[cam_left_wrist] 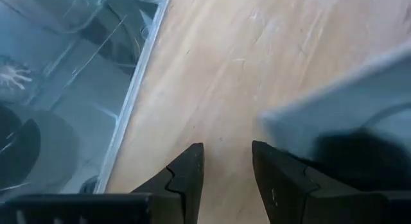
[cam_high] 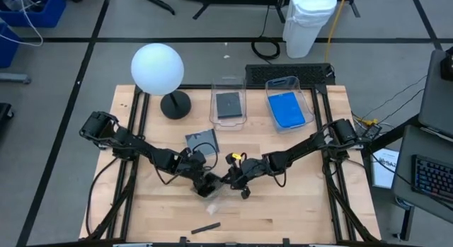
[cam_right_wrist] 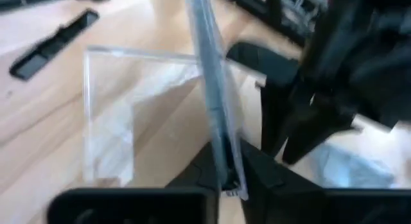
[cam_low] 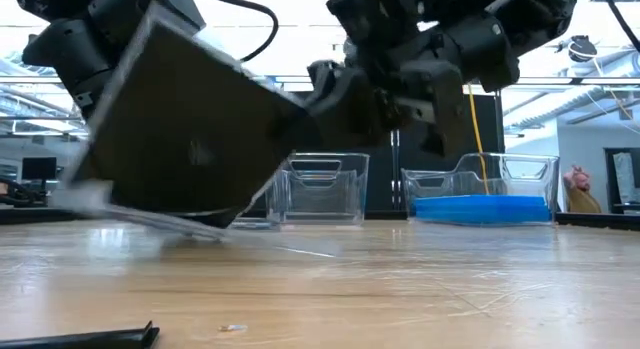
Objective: Pick & place jewel cases by type
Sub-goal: Put the bottom black CD case into the left transparent bin
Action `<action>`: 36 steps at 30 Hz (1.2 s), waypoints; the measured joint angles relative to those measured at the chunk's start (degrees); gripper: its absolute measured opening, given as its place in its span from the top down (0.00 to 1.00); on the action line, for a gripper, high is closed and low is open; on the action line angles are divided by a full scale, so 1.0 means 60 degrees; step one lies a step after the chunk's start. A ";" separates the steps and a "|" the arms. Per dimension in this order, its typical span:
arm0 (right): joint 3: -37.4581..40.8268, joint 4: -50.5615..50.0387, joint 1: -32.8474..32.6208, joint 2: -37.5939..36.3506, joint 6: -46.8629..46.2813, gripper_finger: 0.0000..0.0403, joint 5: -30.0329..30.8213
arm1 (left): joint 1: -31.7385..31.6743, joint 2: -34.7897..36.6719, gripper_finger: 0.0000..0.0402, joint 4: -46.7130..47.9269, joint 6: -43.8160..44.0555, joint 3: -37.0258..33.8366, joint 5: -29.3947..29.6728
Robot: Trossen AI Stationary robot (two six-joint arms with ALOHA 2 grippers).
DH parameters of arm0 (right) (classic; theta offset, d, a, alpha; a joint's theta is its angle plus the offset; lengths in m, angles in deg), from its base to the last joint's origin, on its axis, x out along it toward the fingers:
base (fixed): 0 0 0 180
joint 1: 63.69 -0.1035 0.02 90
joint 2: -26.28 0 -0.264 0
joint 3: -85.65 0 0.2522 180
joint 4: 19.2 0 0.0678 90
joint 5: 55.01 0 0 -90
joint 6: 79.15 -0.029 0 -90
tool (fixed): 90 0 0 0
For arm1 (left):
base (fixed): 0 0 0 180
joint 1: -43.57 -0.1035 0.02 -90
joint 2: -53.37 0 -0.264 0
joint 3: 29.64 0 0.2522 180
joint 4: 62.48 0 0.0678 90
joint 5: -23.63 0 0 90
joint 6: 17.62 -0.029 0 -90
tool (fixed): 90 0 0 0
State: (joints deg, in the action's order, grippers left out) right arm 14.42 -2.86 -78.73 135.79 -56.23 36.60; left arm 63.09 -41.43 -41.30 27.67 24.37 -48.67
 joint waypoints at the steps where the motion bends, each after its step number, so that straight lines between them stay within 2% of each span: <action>1: -0.0004 0.0073 -0.0003 -0.0027 0.0146 0.94 -0.0045 | -0.0041 0.0078 0.65 -0.0048 -0.0069 -0.0004 -0.0045; 7: -0.0007 -0.0160 -0.0431 -0.0343 0.0585 0.98 0.0291 | -0.0188 0.0929 0.65 -0.0230 -0.0709 0.0308 -0.0083; 10: -0.0007 -0.0807 -0.0671 -0.0715 0.0561 0.98 0.0489 | -0.0184 0.1645 0.65 -0.0138 -0.1077 0.0418 -0.0084; 16: 0.0021 -0.2769 -0.1340 -0.2046 0.0719 0.98 0.2459 | 0.0077 0.3436 0.65 -0.0080 -0.1960 0.0539 0.0066; 20: 0.0018 -0.3316 -0.1302 -0.3246 0.1138 0.98 0.3882 | 0.0430 0.4335 0.65 0.0063 -0.2638 0.0542 0.0836; 24: 0.0018 -0.3464 -0.0354 -0.4297 0.1597 0.98 0.4052 | 0.0810 0.4564 0.65 0.0026 -0.3395 0.0502 0.1884; 28: 0.0017 -0.3484 0.1186 -0.5141 0.1940 0.98 0.3258 | 0.1030 0.4564 0.65 0.0046 -0.3745 0.0517 0.2890; 33: -0.0399 -0.3485 0.3120 -0.5627 0.1784 0.99 0.3074 | 0.1075 0.4416 0.65 0.0262 -0.3762 0.0499 0.3015; 36: -0.0744 -0.3864 0.3951 -0.5579 0.1854 0.99 0.2396 | 0.1083 0.4376 0.65 0.0531 -0.3722 0.0506 0.3068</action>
State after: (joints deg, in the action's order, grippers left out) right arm 9.95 -26.04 -55.02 102.32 -45.11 50.98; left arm 69.59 -15.18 -38.12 5.34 27.41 -30.26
